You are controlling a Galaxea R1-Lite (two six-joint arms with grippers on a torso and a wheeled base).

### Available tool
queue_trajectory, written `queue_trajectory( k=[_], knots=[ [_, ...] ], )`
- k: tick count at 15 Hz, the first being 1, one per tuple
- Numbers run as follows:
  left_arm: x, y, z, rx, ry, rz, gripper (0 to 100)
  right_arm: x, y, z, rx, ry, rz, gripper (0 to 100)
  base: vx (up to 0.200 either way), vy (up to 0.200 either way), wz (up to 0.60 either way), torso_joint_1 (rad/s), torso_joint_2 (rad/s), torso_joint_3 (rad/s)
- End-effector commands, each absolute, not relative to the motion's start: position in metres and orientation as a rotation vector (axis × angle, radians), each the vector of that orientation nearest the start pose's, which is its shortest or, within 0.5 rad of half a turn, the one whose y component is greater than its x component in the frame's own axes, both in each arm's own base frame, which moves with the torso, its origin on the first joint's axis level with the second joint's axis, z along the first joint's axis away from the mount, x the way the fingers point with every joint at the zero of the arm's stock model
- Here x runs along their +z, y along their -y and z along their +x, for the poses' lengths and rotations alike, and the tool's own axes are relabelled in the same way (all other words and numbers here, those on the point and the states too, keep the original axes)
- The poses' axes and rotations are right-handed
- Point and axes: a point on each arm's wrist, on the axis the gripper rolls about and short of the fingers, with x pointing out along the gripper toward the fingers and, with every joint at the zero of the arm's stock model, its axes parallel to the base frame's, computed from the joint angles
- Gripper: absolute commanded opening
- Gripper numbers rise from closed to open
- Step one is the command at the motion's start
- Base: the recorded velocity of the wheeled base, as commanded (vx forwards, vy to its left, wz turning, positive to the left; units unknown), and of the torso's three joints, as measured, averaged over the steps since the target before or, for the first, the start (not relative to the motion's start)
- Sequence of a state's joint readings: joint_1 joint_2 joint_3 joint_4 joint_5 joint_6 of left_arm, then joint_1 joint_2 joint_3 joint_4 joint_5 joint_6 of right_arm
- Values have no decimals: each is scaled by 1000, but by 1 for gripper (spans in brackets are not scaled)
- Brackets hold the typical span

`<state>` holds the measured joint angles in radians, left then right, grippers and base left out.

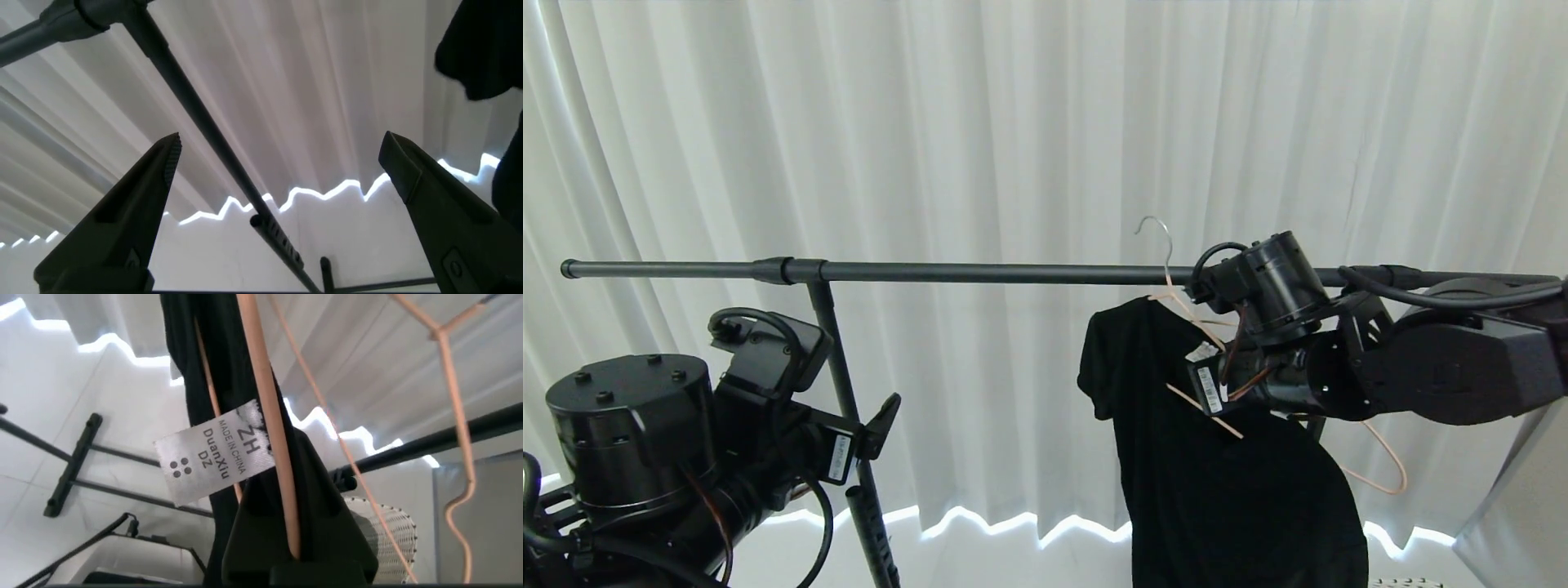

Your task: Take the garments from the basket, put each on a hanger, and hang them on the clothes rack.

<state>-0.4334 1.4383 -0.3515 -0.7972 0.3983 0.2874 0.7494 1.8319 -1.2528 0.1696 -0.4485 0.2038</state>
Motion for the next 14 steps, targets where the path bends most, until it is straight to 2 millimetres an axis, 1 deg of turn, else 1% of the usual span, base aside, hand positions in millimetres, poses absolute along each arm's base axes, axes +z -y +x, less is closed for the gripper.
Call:
queue_trajectory(
  k=[1,3,4,5,8,14],
  knots=[
    [149,78,190,-71,-258,402,100,175,-233,264,220,-673,-248,0,0,0,0,0,0,0],
    [149,79,189,-77,-258,400,100,163,-240,273,213,-695,-260,0,0,0,0,0,0,0],
    [149,79,189,-77,-258,400,100,160,-242,276,210,-699,-261,0,0,0,0,0,0,0],
    [148,79,188,-79,-259,401,100,156,-244,283,199,-704,-256,0,0,0,0,0,0,0],
    [148,79,188,-79,-261,401,100,150,-244,295,177,-713,-251,0,0,0,0,0,0,0],
    [145,85,183,-116,-263,409,100,144,-242,298,168,-726,-257,0,0,0,0,0,0,0]
  ],
)
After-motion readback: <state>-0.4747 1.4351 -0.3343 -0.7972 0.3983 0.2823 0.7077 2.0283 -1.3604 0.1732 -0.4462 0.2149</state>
